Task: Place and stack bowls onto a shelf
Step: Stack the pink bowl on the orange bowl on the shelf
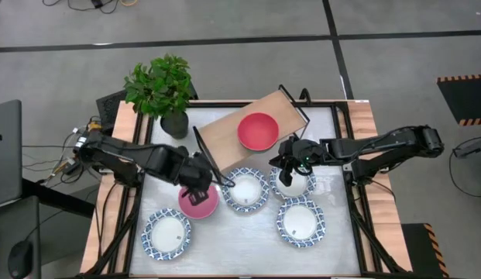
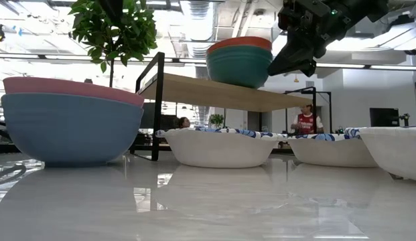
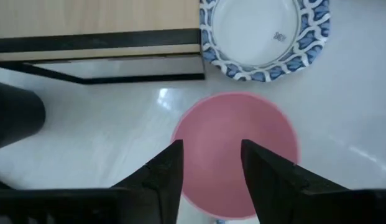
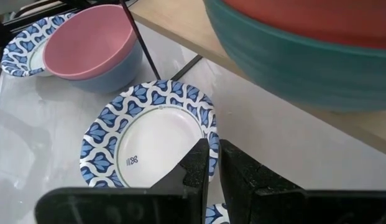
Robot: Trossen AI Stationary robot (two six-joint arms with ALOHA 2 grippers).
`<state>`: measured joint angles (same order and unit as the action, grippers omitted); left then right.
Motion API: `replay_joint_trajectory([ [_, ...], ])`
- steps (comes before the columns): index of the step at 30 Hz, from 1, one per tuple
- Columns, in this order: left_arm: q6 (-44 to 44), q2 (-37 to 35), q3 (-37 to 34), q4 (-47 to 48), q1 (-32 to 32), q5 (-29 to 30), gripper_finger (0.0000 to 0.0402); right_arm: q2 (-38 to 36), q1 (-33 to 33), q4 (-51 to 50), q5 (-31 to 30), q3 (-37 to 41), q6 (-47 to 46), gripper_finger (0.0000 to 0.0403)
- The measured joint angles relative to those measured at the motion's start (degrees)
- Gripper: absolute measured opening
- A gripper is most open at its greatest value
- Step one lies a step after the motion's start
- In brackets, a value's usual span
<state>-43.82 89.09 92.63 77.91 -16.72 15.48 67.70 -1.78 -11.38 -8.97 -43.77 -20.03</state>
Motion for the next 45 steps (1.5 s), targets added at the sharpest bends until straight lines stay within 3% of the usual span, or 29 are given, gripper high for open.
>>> replay_joint_trajectory([
  [8,-1.5,-0.8,-11.6,-2.4,-0.3,-1.9,0.019,0.0,0.0,0.0,0.0,0.0,0.0,0.0064],
  [12,-1.4,-1.4,-19.2,-9.6,0.5,-5.3,0.0203,0.0,0.0,0.0,0.0,0.0,0.2,0.0064],
  [22,-1.2,-7.7,-32.2,-15.7,4.1,-5.8,0.0206,0.0,0.0,-0.2,0.0,0.0,-0.5,0.0064],
  [28,-1.7,-11.4,-36.5,-23.5,6.1,-9.8,0.0202,0.0,0.0,-0.2,0.0,0.0,-0.9,0.0064],
  [35,-0.6,-9.7,-37.6,-24.7,6.5,-11.8,0.0139,0.0,0.0,-0.2,0.0,0.0,-1.1,0.0064],
  [45,-3.9,-10.1,-37.6,-24.6,6.6,-12.2,0.0007,0.0,0.0,-0.1,0.0,0.0,-1.1,0.0064],
])
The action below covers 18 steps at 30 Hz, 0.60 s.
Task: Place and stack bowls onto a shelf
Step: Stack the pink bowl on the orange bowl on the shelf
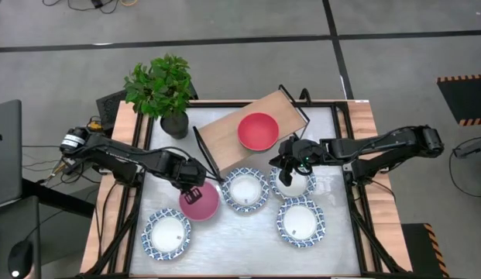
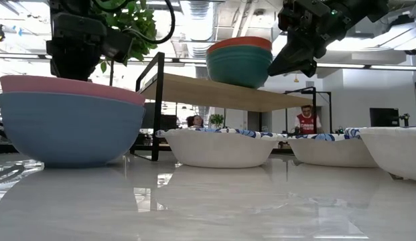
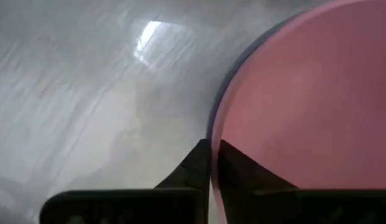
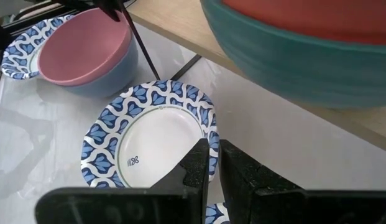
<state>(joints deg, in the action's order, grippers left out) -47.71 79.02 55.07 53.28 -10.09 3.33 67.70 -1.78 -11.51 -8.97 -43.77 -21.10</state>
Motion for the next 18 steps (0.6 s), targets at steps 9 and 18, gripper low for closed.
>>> replay_joint_trajectory([
  [9,-3.5,0.0,2.9,1.2,0.1,-1.2,0.0002,0.0,0.0,0.0,0.0,0.0,0.1,0.0064],
  [18,-7.9,0.0,13.9,7.5,0.1,-0.6,0.0001,0.0,0.0,0.0,0.0,0.0,0.2,0.0064],
])
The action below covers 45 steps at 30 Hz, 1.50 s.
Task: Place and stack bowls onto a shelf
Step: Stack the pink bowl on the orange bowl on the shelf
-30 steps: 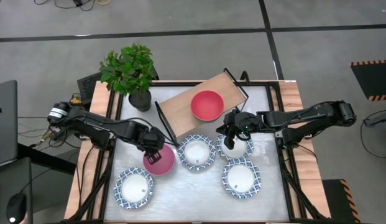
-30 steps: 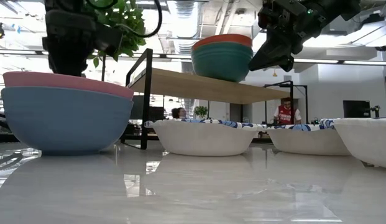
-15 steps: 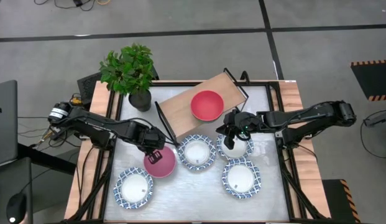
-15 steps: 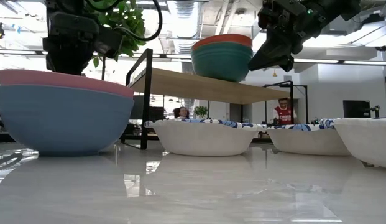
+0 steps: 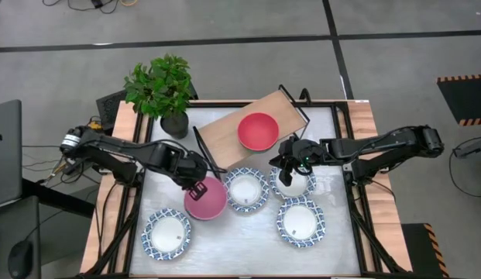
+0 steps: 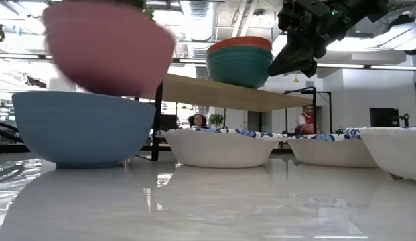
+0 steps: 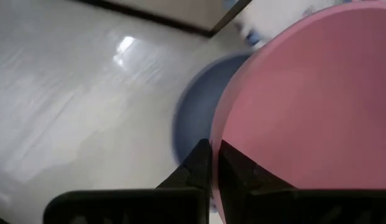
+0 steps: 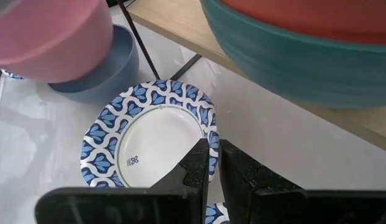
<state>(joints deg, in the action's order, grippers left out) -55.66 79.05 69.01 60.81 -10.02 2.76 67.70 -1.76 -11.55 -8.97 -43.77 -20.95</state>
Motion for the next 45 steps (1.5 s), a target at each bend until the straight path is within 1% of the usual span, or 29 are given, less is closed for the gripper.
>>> replay_joint_trajectory([
  [4,-2.3,0.0,6.7,1.4,0.0,1.5,0.0,0.0,0.0,0.0,0.0,0.0,0.0,0.0064],
  [8,-2.7,0.0,14.5,1.5,0.0,5.9,0.0,0.0,0.0,-0.1,0.0,0.0,0.0,0.0064],
  [10,-3.9,0.0,18.4,1.5,0.0,10.3,0.0,0.0,0.0,-0.1,0.0,0.0,0.0,0.0064],
  [13,-6.0,0.0,23.5,1.4,0.6,18.3,0.0,0.0,0.0,-0.2,0.0,0.0,0.0,0.0064],
  [16,-9.6,0.0,26.7,0.5,2.2,25.7,0.0,0.0,0.0,-0.2,0.0,0.0,0.0,0.0064],
  [19,-12.1,0.0,28.0,-3.6,4.5,29.6,0.0,0.0,0.0,-0.2,0.0,0.0,0.0,0.0064],
  [23,-11.2,0.7,28.0,-8.7,8.5,28.3,0.0,0.0,0.0,-0.2,0.0,0.0,0.0,0.0064],
  [27,-10.1,2.5,28.0,-13.3,12.2,24.4,0.0,0.0,0.0,-0.1,0.0,0.0,0.4,0.0064],
  [29,-10.0,3.0,27.9,-13.4,14.0,21.8,0.0,0.0,0.0,-0.2,0.0,0.0,0.5,0.0064],
  [32,-10.0,4.2,28.0,-14.3,15.9,20.9,0.0,0.0,0.0,-0.4,0.0,0.0,0.5,0.0064],
  [37,-8.9,6.2,28.0,-15.8,17.7,20.3,0.0,0.1,0.0,-0.4,0.0,0.0,0.5,0.0064],
  [45,-7.3,10.3,27.9,-15.5,18.0,19.9,0.0,0.1,0.0,-0.7,-0.1,0.0,0.5,0.0064],
])
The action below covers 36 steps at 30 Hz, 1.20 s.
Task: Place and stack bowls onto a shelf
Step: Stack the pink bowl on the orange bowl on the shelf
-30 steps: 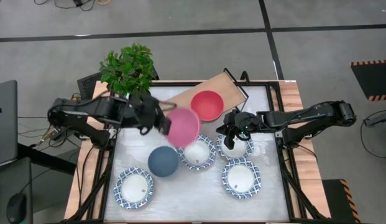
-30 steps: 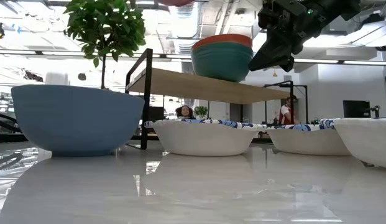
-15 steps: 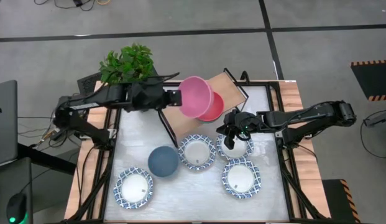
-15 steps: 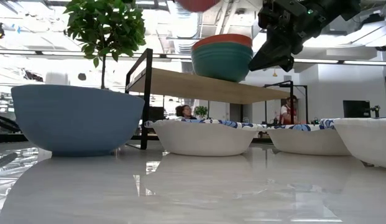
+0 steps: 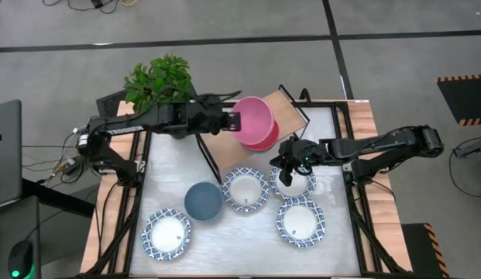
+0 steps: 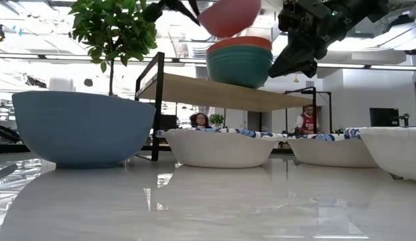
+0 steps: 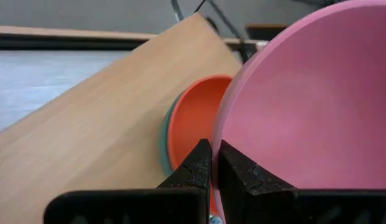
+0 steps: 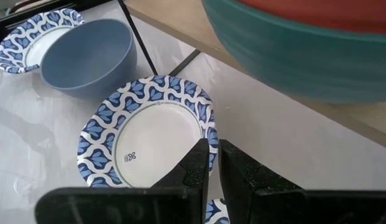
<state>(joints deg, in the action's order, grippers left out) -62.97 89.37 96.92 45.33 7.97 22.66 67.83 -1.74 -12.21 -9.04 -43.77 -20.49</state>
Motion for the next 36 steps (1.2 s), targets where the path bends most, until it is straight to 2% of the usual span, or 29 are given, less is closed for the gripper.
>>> replay_joint_trajectory([
  [11,1.8,3.8,0.0,-1.6,0.0,-1.4,0.0,0.0,0.0,0.2,0.0,0.0,0.1,0.0064],
  [16,2.4,3.7,0.0,-1.4,0.3,-0.6,0.0,0.0,0.0,-0.3,0.0,0.0,0.2,0.0064],
  [27,4.1,3.7,0.0,-1.3,0.8,-2.6,0.0,0.0,0.0,-0.2,0.0,0.0,0.5,0.0064],
  [36,4.9,3.7,0.0,-1.4,0.7,-1.9,0.0036,0.0,0.0,-0.2,0.0,0.0,0.5,0.0064],
])
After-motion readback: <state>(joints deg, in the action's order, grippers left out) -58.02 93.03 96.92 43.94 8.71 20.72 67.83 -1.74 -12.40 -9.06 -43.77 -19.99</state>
